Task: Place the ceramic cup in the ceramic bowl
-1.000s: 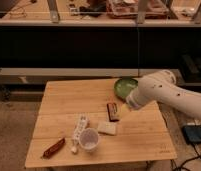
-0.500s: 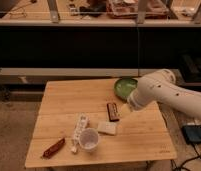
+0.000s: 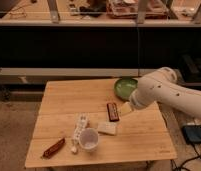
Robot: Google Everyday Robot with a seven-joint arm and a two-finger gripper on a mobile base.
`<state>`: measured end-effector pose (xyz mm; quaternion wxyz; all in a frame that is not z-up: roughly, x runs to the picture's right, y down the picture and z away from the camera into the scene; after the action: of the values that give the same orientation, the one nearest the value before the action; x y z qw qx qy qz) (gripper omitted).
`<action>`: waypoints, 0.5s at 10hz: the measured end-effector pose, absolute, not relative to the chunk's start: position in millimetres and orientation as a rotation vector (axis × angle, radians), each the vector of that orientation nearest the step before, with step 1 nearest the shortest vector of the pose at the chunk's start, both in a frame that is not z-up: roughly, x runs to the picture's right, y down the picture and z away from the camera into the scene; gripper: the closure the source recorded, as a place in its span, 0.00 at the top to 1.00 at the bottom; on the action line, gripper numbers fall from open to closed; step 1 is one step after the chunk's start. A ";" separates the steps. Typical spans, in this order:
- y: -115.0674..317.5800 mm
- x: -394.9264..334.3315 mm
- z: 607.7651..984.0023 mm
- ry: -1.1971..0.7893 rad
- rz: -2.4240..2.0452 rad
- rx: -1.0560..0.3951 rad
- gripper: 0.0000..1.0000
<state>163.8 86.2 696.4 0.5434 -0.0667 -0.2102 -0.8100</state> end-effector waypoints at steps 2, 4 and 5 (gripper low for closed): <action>86.2 164.1 696.3 -0.498 -1.923 -0.159 0.80; 89.0 160.0 695.1 -0.528 -1.912 -0.151 0.80; 93.5 155.2 692.5 -0.574 -1.881 -0.144 0.80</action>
<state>155.2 93.5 692.5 0.5519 -0.0610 -0.2427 -0.7955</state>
